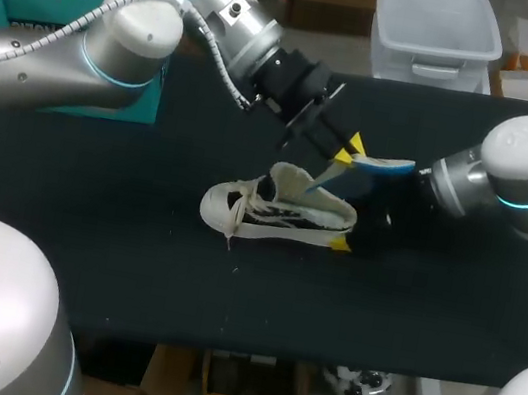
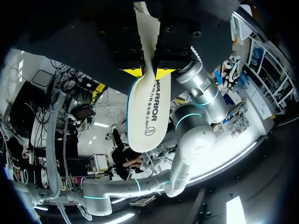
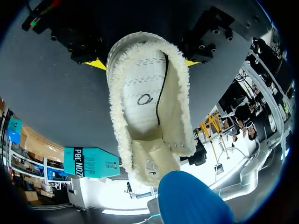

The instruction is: Open the shoe tongue, take the insole out of the shoe, put the insole back into the shoe, and pack the shoe into the shoebox

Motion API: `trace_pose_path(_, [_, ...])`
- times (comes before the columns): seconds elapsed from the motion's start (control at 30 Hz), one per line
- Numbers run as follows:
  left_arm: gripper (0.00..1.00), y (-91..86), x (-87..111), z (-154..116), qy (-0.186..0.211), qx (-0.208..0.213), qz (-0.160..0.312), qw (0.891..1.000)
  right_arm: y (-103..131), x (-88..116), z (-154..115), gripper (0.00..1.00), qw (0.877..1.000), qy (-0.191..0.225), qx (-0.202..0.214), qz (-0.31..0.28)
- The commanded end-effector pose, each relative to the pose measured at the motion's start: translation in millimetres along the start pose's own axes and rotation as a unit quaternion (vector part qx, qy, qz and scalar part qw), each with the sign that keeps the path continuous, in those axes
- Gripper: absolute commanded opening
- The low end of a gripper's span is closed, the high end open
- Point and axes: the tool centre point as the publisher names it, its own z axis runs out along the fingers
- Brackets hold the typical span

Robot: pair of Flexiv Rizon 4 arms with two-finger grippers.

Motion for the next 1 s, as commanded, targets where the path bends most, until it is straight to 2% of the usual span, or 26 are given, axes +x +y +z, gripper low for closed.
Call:
trace_pose_path(0.03, [0.00,-10.3,6.6,-7,-0.001,-0.003,0.004,1.000,-7,2,5,0.18,1.000,0.000,0.006,0.001])
trace_pose_path(0.1, [0.00,-14.5,8.3,-11,0.002,0.001,0.010,1.000,-5,4,2,0.62,1.000,0.000,0.010,0.000])
trace_pose_path(0.13, [0.00,-17.1,10.7,-14,0.001,0.002,0.012,1.000,-5,6,-1,1.00,1.000,-0.002,0.013,0.000])
trace_pose_path(0.4, [0.00,-30.8,27.1,-26,0.005,0.018,0.027,0.999,1,21,-25,1.00,0.998,-0.022,0.050,0.008])
trace_pose_path(0.57, [0.00,-37.8,38.4,-35,-0.001,0.015,0.028,1.000,11,23,-42,1.00,0.996,-0.035,0.076,0.002])
trace_pose_path(0.7, [0.00,-42.0,52.2,-48,-0.011,0.004,0.020,1.000,30,20,-54,1.00,0.993,-0.046,0.106,-0.016])
trace_pose_path(1.0, [0.00,-39.5,85.7,-83,-0.048,-0.017,-0.001,0.999,69,8,-63,1.00,0.984,-0.050,0.166,-0.049])
